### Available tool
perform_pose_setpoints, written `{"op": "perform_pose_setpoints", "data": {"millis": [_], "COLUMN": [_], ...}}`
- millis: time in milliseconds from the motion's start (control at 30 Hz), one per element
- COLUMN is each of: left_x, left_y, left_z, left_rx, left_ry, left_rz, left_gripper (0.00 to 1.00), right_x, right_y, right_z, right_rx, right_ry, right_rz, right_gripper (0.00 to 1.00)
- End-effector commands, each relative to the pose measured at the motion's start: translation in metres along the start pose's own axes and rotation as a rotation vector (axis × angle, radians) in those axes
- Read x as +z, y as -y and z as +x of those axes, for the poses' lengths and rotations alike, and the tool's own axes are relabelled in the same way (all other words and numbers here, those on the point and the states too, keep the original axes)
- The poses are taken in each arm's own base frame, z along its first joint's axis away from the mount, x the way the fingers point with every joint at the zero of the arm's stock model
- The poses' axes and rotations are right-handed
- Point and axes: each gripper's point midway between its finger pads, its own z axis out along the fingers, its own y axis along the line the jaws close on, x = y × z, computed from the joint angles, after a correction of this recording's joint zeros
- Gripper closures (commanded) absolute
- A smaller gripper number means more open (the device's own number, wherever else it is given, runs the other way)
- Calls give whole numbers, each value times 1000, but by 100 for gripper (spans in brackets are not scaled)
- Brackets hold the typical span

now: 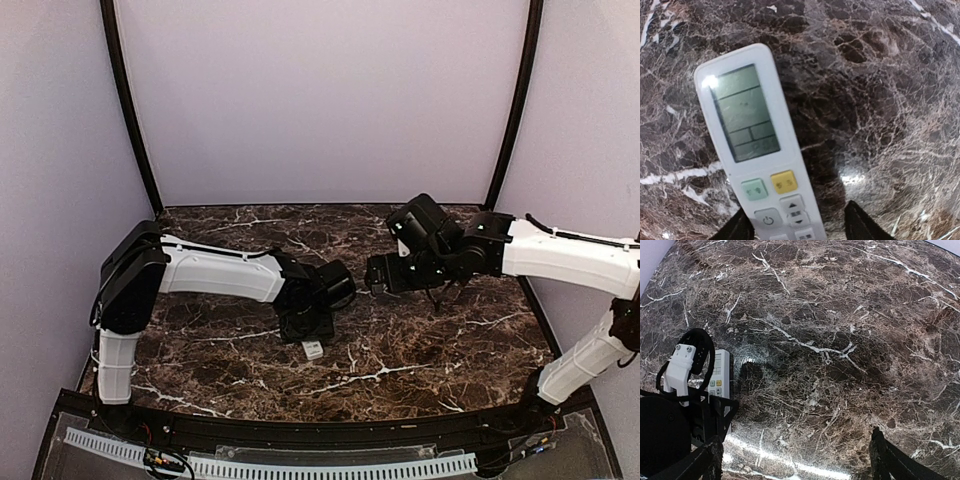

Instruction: Load the batteries into the remote control

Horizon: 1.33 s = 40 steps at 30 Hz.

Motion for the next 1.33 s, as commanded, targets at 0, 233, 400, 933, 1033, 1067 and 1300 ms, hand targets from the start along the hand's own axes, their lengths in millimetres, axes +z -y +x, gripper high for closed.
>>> {"op": "perform_pose_setpoints", "data": {"millis": [0, 233, 400, 933, 1033, 1067, 1300], "left_x": [9, -3, -54, -184, -174, -169, -176], "left_y": [-6, -10, -15, -248, -293, -301, -313], "left_z": [10, -2, -42, -185, -190, -190, -186], "left_rx": [7, 34, 86, -101, -171, -182, -161], "left_ry": [-64, -14, 181, 1136, 1159, 1150, 1217], "left_rz": [-24, -46, -23, -107, -217, -246, -217], "left_gripper": [35, 29, 25, 1, 1, 1, 1], "right_x": [9, 12, 10, -40, -32, -29, -11], "right_y": [0, 7, 29, 220, 245, 248, 247], "right_z": [7, 2, -20, -64, -56, -54, -45], "right_rx": [-9, -1, 14, 151, 212, 232, 241], "right_ry": [-27, -18, 50, 582, 583, 576, 543], "right_rz": [-2, -2, -13, 52, 132, 147, 119], "right_gripper": [1, 1, 1, 1, 1, 1, 1]}}
